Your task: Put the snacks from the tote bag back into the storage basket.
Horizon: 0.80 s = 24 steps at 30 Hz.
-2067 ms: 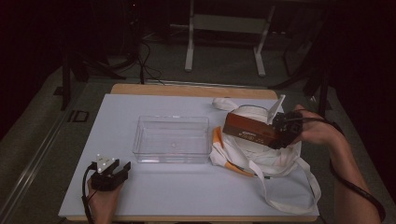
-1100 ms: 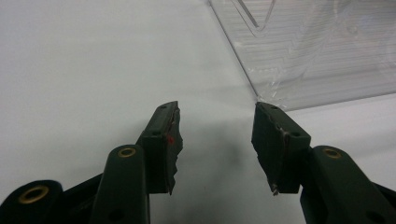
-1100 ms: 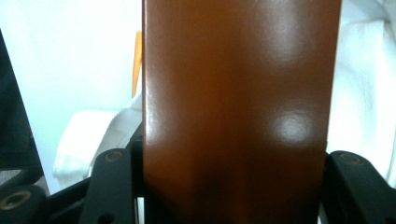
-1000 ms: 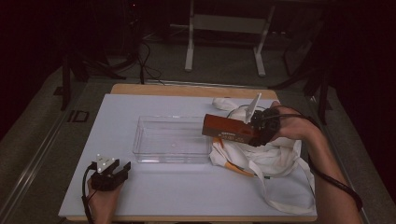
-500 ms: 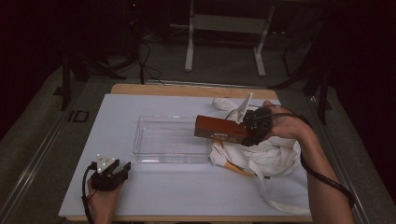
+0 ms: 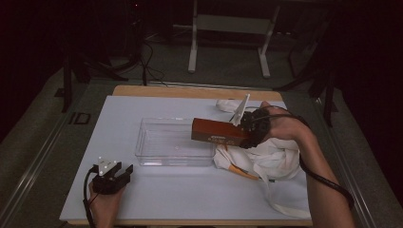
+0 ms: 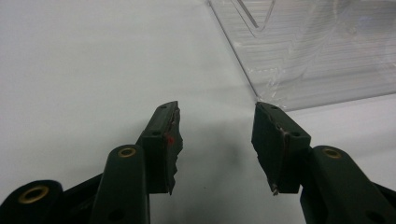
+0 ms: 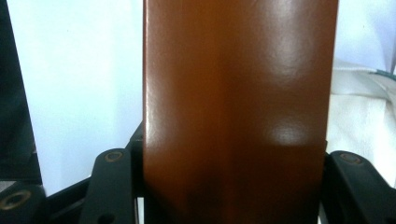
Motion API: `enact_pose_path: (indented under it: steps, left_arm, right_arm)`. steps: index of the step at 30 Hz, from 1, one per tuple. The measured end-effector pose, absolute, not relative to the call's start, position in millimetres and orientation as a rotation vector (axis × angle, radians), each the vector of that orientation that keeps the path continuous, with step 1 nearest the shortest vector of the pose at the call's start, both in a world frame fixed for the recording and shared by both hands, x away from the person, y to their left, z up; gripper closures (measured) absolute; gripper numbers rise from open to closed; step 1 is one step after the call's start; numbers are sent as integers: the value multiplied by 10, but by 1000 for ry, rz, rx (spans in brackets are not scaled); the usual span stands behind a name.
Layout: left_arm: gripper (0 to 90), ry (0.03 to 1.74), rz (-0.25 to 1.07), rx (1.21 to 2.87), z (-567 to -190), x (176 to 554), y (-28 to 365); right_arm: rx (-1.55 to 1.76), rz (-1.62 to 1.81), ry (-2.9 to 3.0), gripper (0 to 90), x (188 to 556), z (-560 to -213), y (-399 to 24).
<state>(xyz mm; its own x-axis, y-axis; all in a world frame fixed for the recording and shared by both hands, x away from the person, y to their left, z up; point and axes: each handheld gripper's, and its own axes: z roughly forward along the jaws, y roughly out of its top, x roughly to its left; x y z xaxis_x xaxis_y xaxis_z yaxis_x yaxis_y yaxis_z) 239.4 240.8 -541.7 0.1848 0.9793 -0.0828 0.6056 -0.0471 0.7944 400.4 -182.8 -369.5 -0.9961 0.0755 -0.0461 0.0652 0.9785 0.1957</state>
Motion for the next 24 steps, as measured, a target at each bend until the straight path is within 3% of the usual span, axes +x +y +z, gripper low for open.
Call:
enact_pose_path:
  steps: [24]
  left_arm:
    - [519, 1509, 648, 1729, -5417, 2394, 2421]
  right_arm:
    - [21, 306, 3085, 433, 3997, -3766, -1494]
